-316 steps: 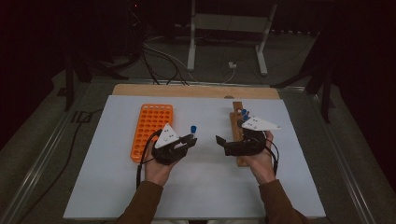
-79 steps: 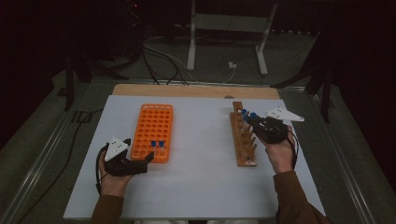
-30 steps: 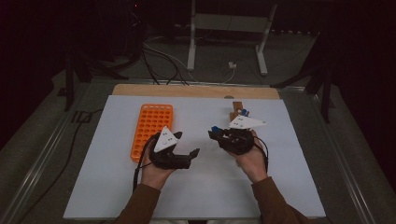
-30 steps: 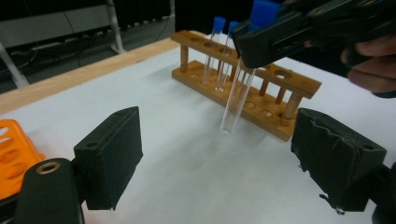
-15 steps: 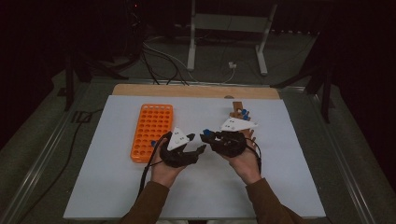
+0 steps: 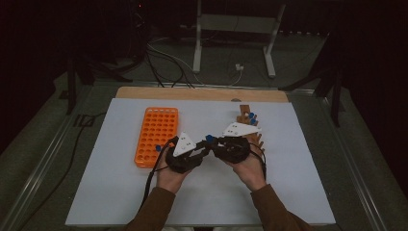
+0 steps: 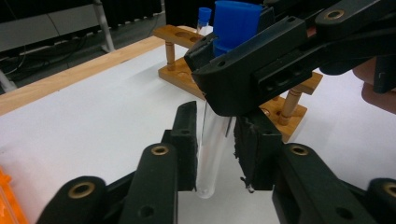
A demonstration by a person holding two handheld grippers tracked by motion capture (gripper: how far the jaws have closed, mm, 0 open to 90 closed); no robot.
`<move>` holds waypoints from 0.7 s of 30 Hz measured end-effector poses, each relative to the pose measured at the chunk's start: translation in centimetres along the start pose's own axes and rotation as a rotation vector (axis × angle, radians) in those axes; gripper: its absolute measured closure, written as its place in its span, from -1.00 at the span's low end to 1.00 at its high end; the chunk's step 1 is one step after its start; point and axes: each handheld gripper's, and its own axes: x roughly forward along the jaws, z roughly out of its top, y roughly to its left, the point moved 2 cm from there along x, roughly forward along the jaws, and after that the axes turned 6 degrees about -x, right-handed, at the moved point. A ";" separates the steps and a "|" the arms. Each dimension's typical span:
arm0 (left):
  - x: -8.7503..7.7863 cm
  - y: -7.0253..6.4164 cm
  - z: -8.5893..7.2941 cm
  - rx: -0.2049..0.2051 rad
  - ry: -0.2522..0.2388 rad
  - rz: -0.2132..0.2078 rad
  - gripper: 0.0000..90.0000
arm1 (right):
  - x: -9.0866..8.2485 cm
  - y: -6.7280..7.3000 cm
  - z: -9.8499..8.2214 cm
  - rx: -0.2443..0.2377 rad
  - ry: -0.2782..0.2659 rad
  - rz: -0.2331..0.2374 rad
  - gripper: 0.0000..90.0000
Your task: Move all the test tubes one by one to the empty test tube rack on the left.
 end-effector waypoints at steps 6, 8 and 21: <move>0.0 -0.1 -0.1 0.011 -0.001 -0.007 0.73 | 0.0 -0.1 -0.1 0.009 0.001 0.009 0.69; 0.0 -0.1 -0.2 0.007 -0.002 -0.010 0.73 | 0.0 -0.1 -0.1 0.008 0.002 0.012 0.68; -0.5 0.9 -0.6 -0.035 0.005 0.009 0.73 | -1.3 -1.1 -0.1 0.027 -0.035 -0.024 -0.47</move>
